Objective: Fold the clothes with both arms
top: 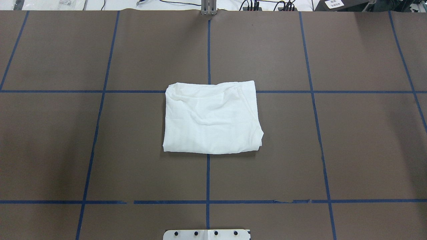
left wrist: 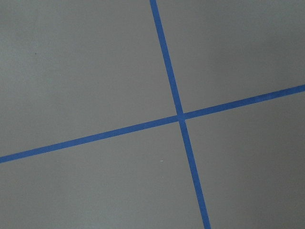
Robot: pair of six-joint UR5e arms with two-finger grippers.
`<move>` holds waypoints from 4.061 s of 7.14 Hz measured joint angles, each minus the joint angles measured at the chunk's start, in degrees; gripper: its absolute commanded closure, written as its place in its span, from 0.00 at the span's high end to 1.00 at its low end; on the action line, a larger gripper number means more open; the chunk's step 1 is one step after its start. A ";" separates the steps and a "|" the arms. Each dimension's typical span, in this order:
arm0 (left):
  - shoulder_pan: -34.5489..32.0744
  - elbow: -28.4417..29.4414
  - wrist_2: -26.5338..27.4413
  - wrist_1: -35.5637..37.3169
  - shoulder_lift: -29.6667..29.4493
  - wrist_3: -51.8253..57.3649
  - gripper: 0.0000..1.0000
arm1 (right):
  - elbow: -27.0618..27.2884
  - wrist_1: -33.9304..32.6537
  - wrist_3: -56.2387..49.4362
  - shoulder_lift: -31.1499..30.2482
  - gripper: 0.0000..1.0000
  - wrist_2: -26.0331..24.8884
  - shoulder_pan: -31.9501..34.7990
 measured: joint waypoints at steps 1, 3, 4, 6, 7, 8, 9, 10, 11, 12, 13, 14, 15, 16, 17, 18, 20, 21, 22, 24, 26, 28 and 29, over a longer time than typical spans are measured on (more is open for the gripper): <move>-0.01 -0.03 -0.12 0.00 -0.01 -1.99 1.00 | 0.03 0.04 0.13 0.06 1.00 0.00 0.00; -0.02 -0.04 -0.44 -0.04 -0.05 -3.49 1.00 | 0.04 0.01 0.34 0.17 1.00 0.00 -0.02; -0.02 -0.02 -0.74 -0.07 -0.04 -3.61 1.00 | 0.04 -0.01 0.41 0.24 1.00 0.00 -0.03; -0.02 0.02 -0.96 -0.11 -0.02 -3.66 1.00 | 0.07 0.00 0.46 0.38 1.00 0.00 -0.02; -0.02 0.02 -1.00 -0.11 0.00 -3.66 1.00 | 0.13 0.02 0.46 0.40 1.00 0.01 -0.02; -0.02 0.03 -1.04 -0.11 0.00 -3.66 1.00 | 0.17 0.00 0.46 0.44 1.00 0.05 -0.03; -0.02 0.03 -1.06 -0.11 0.01 -3.66 1.00 | 0.20 -0.01 0.46 0.51 1.00 0.09 -0.02; -0.02 0.03 -1.07 -0.11 0.00 -3.66 1.00 | 0.26 0.00 0.46 0.55 1.00 0.14 -0.02; -0.01 0.05 -1.08 -0.11 -0.03 -3.66 1.00 | 0.35 0.04 0.46 0.61 1.00 0.16 -0.04; 0.03 0.08 -1.08 -0.11 -0.06 -3.66 1.00 | 0.43 0.06 0.46 0.65 1.00 0.17 -0.06; 0.04 0.10 -1.08 -0.13 -0.07 -3.64 1.00 | 0.43 0.06 0.46 0.67 1.00 0.16 -0.08; 0.02 0.11 -1.08 -0.17 -0.07 -3.60 1.00 | 0.37 0.07 0.44 0.69 1.00 0.10 -0.08; 0.01 0.11 -1.08 -0.19 -0.08 -3.58 1.00 | 0.30 0.07 0.40 0.69 1.00 0.04 -0.08; 0.02 0.11 -1.08 -0.19 -0.08 -3.58 1.00 | 0.26 0.07 0.38 0.69 1.00 0.01 -0.08; 0.01 0.10 -1.08 -0.20 -0.06 -3.57 1.00 | 0.24 0.07 0.38 0.69 1.00 0.00 -0.08; 0.01 0.06 -1.08 -0.20 -0.05 -3.57 1.00 | 0.22 0.07 0.39 0.69 1.00 0.00 -0.08; 0.05 0.03 -1.08 -0.20 -0.06 -3.55 1.00 | 0.24 0.07 0.39 0.69 1.00 0.00 -0.08; 0.03 0.03 -1.08 -0.20 -0.03 -3.43 1.00 | 0.26 0.07 0.38 0.69 1.00 0.00 -0.08; -0.07 0.03 -1.08 -0.20 0.06 -3.21 1.00 | 0.28 0.09 0.38 0.69 1.00 0.00 -0.08; -0.45 0.01 -1.08 -0.22 0.54 -2.91 1.00 | 0.39 0.09 0.37 0.69 1.00 0.00 -0.08; -1.37 -0.11 -1.08 -0.33 1.33 -2.80 1.00 | 0.46 0.09 0.37 0.71 1.00 0.00 -0.05; -1.96 -0.14 -1.08 -0.37 1.42 -2.78 1.00 | 0.51 0.11 0.37 0.76 1.00 0.00 -0.05; -2.00 -0.15 -1.08 -0.37 1.42 -2.78 1.00 | 0.52 0.13 0.37 0.77 1.00 0.00 -0.05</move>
